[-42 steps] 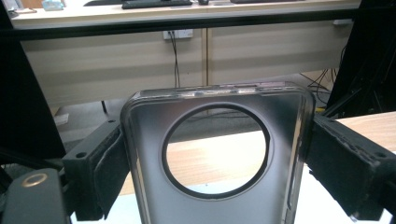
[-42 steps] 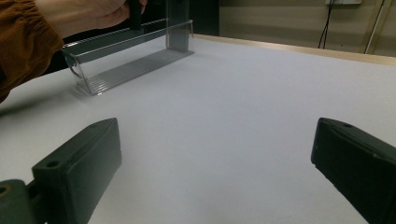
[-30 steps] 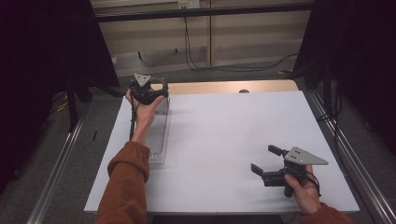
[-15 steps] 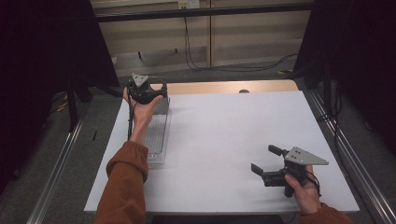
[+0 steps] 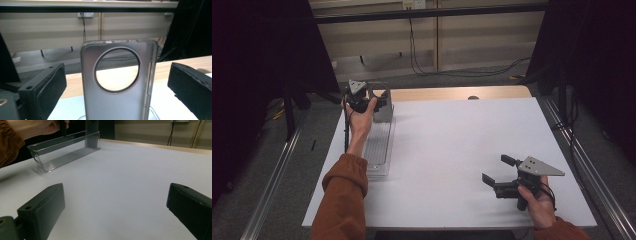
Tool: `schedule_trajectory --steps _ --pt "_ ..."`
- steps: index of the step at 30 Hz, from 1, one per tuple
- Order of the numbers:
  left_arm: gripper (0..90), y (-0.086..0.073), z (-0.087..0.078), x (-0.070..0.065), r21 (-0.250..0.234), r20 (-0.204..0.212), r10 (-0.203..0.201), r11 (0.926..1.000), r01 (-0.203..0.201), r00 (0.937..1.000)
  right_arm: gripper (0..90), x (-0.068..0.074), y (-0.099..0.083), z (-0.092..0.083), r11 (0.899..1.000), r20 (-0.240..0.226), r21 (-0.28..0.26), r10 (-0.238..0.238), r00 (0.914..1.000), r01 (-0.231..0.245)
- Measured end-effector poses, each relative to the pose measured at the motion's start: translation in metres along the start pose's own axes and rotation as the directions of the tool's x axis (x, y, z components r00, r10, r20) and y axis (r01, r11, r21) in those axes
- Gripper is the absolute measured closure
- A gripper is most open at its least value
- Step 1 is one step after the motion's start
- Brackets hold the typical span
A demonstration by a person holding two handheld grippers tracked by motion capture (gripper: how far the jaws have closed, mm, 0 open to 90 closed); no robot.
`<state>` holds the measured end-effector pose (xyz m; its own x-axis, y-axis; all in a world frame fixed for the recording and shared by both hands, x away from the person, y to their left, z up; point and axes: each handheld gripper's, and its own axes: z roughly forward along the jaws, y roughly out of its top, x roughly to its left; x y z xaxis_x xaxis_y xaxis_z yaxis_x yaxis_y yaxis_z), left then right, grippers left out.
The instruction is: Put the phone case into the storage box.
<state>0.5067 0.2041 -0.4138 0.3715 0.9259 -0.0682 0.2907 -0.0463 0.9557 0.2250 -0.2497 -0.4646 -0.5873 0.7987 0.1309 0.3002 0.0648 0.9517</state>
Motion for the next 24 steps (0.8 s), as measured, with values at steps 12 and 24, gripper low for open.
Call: schedule_trajectory --steps 12,24 --pt "2.6 -0.005 -0.022 0.002 -0.009 0.064 0.005 0.9999 -0.005 0.998 1.5 -0.002 0.001 0.001 1.0 0.022 -0.004 -0.002 0.9998 0.002" --pt "4.2 -0.006 -0.042 -0.008 -0.049 0.089 0.036 0.9983 -0.032 0.9954 1.4 -0.003 0.002 -0.002 1.0 0.055 -0.014 0.003 0.9985 -0.003"
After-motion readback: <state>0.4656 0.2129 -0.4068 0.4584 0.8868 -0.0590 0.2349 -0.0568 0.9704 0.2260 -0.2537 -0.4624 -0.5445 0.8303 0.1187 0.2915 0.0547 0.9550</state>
